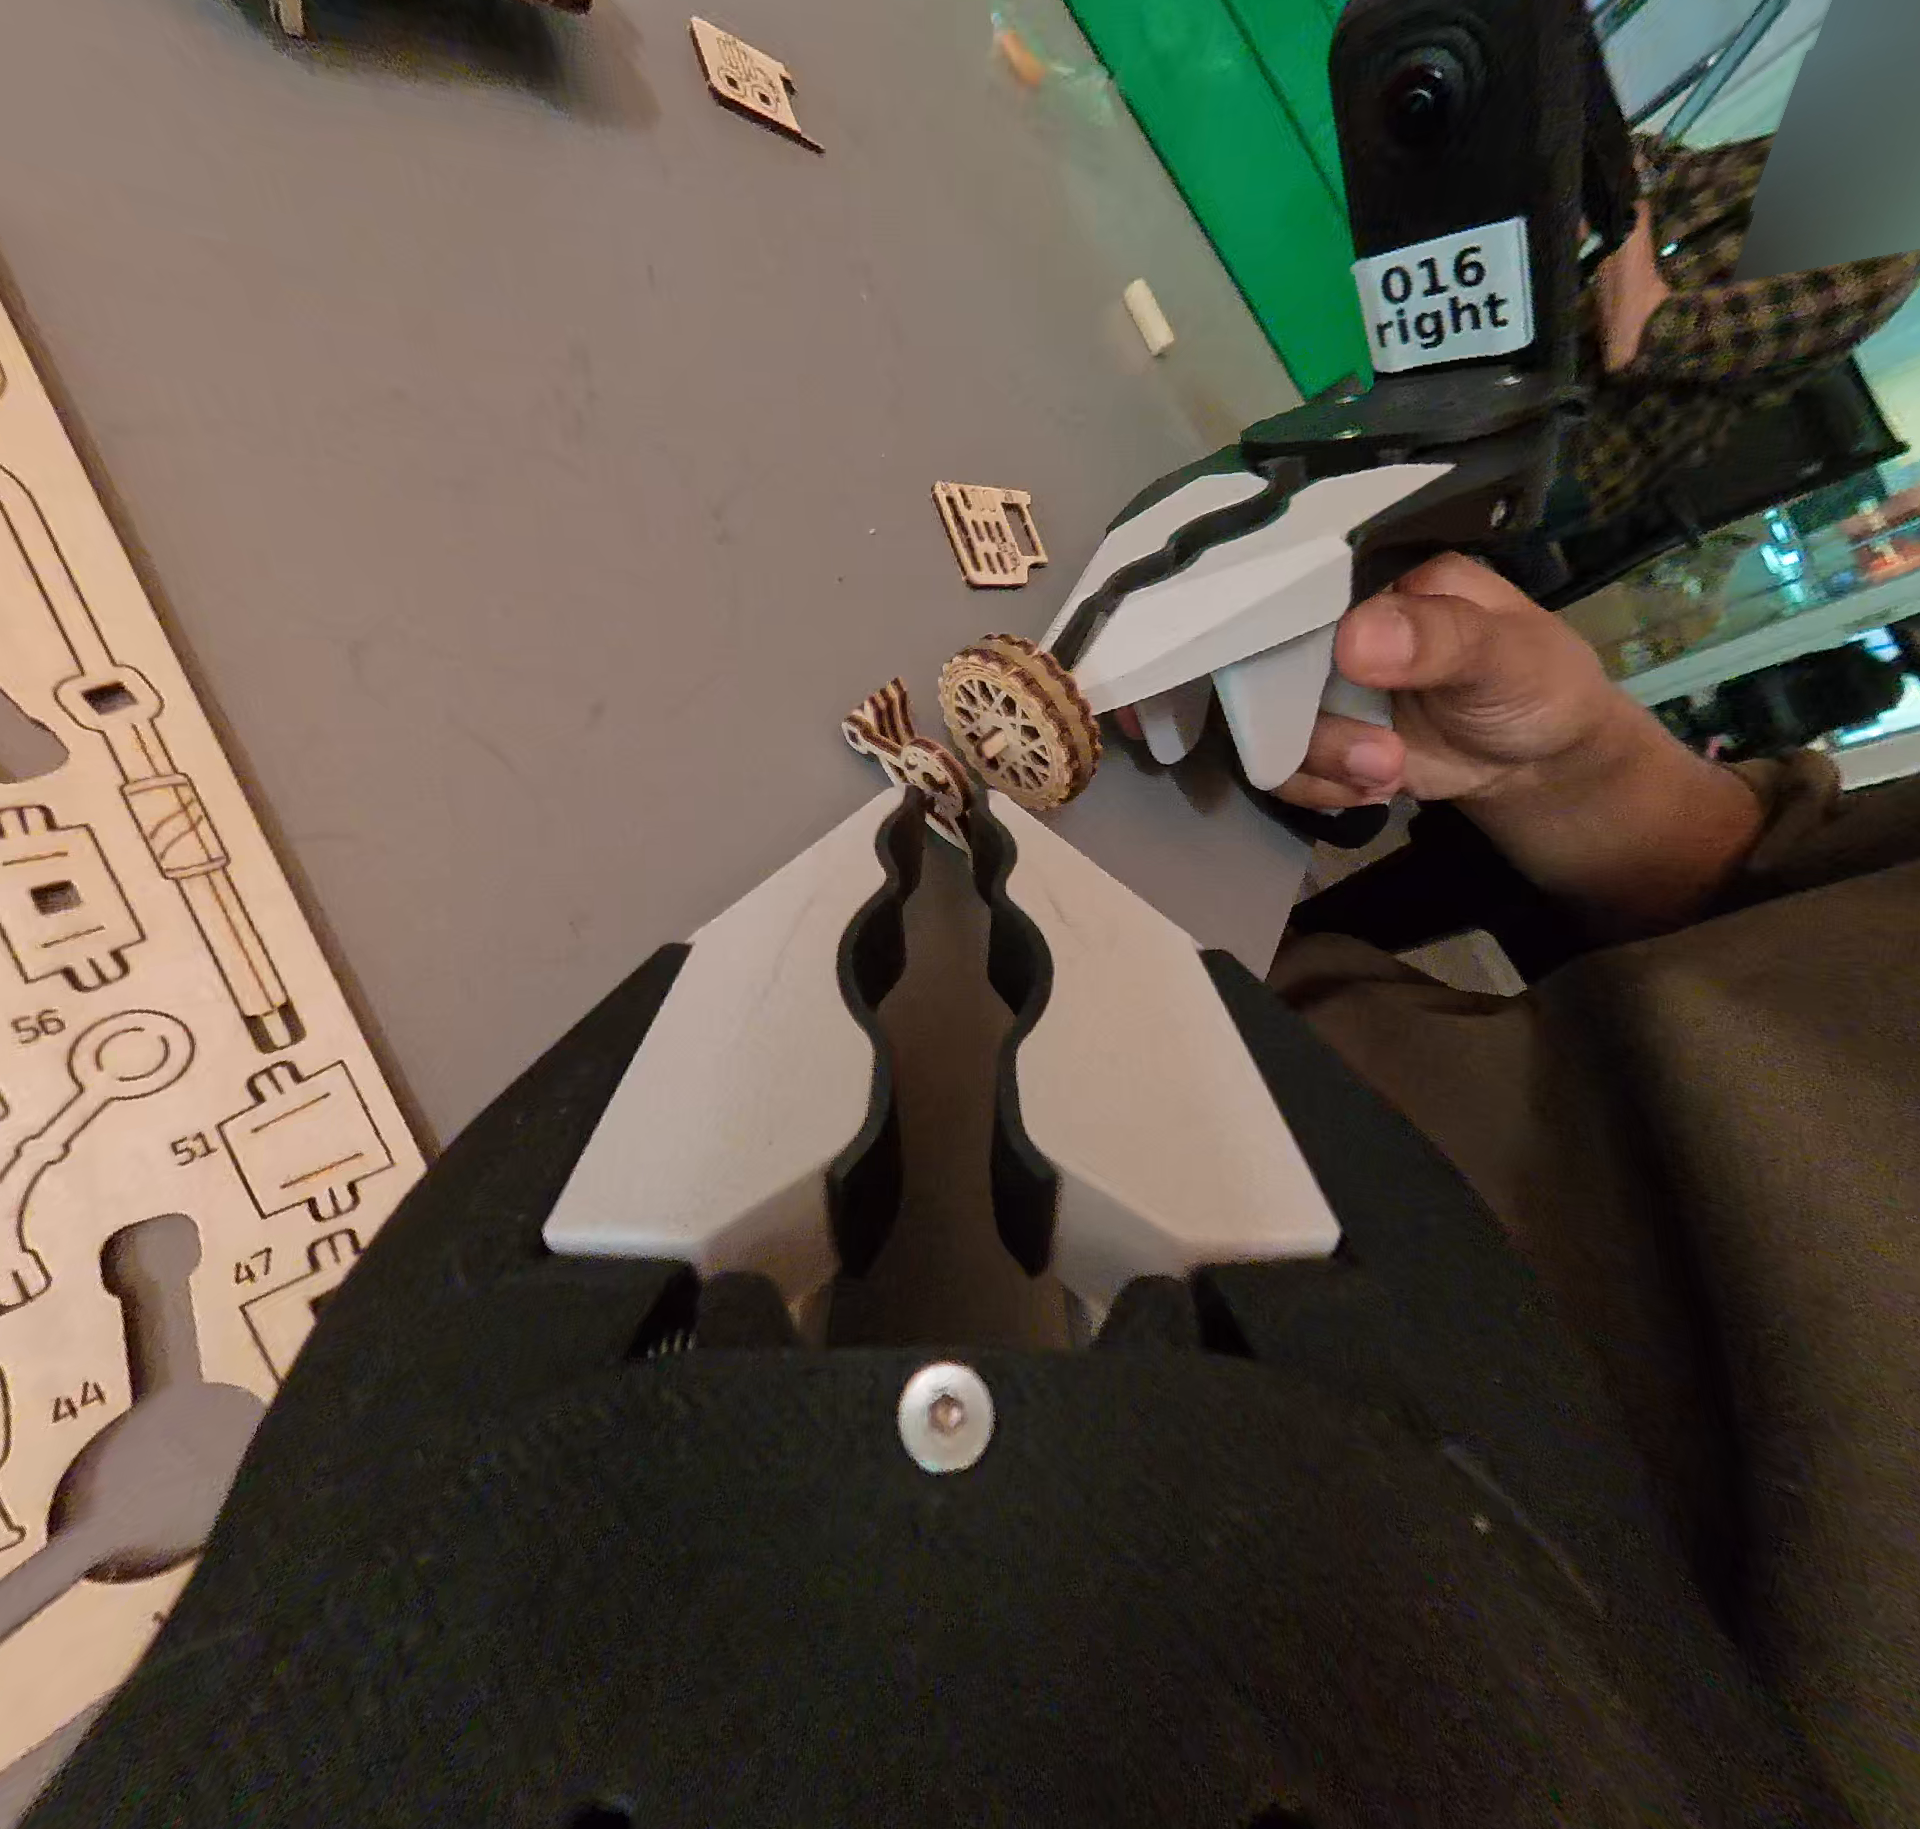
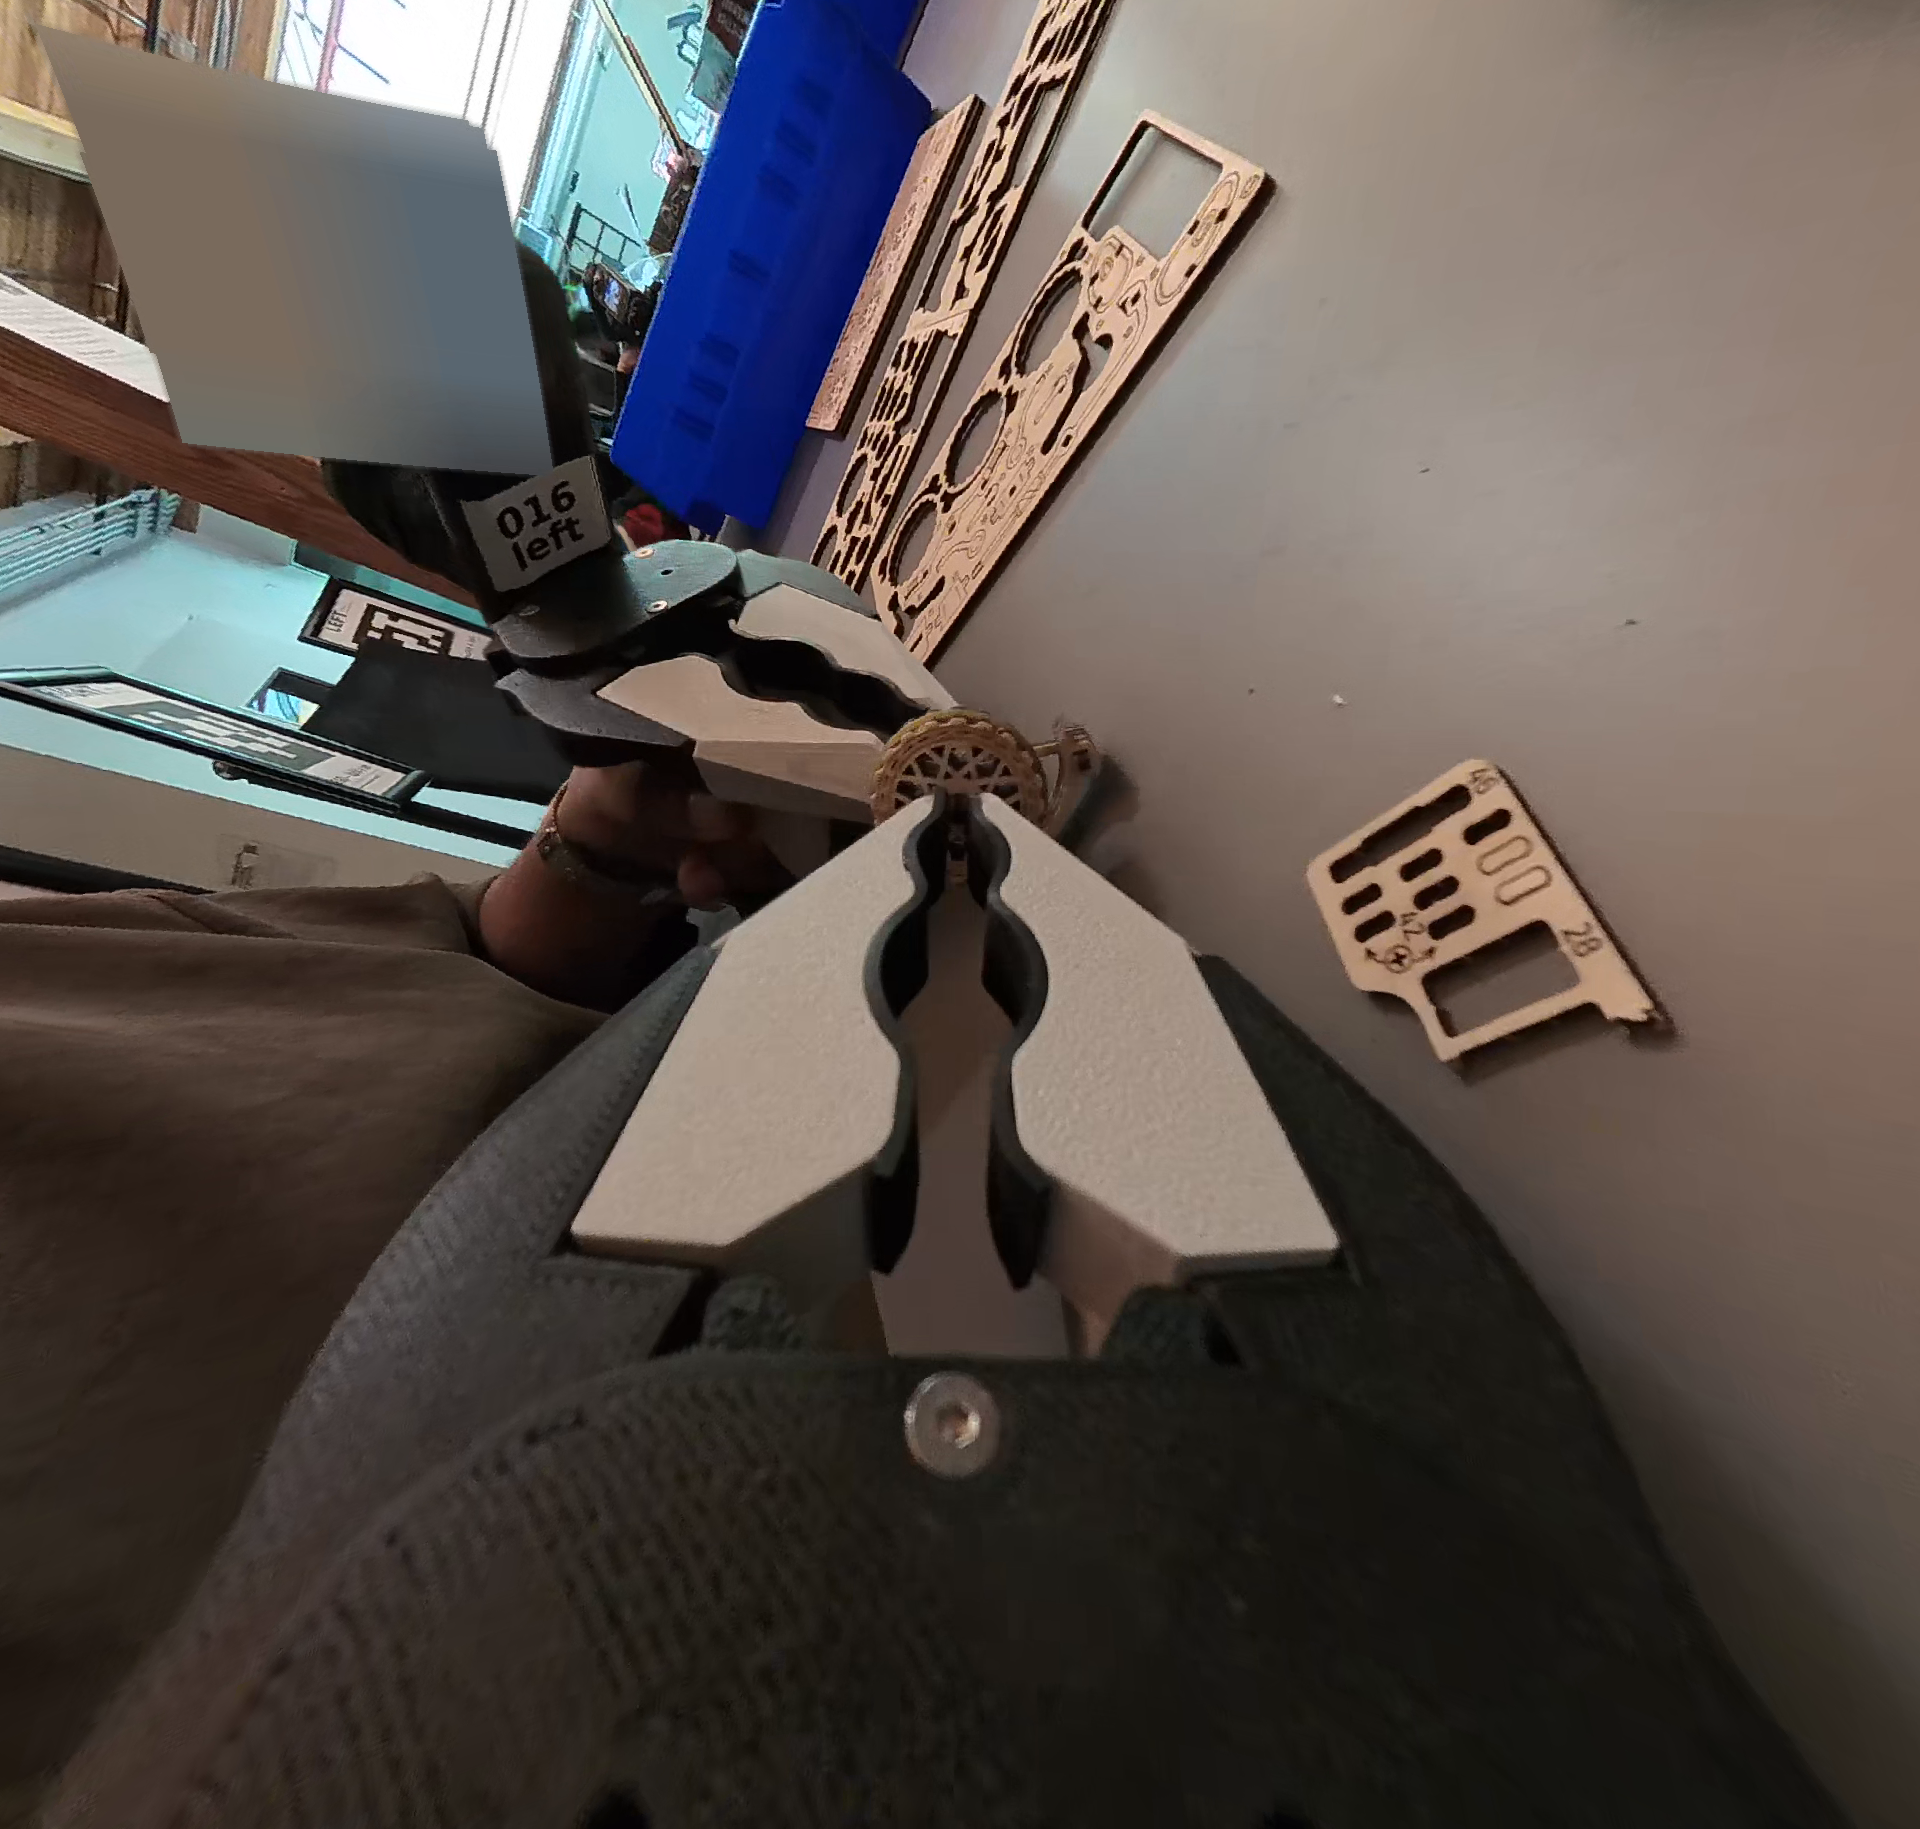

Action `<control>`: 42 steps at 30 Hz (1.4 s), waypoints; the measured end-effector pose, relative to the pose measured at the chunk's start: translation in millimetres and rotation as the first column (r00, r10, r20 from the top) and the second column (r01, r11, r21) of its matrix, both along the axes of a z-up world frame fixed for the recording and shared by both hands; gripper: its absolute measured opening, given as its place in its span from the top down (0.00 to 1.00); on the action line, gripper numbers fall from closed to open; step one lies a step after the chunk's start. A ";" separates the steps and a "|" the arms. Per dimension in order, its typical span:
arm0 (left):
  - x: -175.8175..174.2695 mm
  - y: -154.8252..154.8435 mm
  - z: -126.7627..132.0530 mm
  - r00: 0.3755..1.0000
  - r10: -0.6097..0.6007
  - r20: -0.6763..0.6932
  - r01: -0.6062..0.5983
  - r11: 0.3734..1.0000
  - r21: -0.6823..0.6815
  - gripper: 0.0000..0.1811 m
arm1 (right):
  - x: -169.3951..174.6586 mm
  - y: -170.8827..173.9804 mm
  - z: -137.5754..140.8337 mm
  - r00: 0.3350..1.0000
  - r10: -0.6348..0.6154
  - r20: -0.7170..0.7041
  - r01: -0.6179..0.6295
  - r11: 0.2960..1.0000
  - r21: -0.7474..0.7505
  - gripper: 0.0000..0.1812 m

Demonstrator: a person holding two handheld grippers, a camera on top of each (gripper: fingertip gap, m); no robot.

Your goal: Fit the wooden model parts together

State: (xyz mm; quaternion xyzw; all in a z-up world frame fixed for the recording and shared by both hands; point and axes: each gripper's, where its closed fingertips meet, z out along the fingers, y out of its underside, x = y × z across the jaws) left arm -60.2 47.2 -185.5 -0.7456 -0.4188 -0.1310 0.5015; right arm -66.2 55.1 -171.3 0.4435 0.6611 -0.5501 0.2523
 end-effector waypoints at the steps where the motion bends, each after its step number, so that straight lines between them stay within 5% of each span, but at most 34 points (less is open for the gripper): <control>1: 0.8 -0.1 1.0 1.000 -0.002 0.009 0.002 1.000 0.015 0.97 | 0.0 0.0 -0.4 1.000 0.001 -0.003 -0.001 1.000 0.004 1.00; 42: 13.5 7.6 25.1 0.996 -0.079 0.038 0.069 0.973 0.220 0.96 | 7.0 -1.0 17.2 0.998 0.053 -0.019 -0.055 0.991 -0.122 1.00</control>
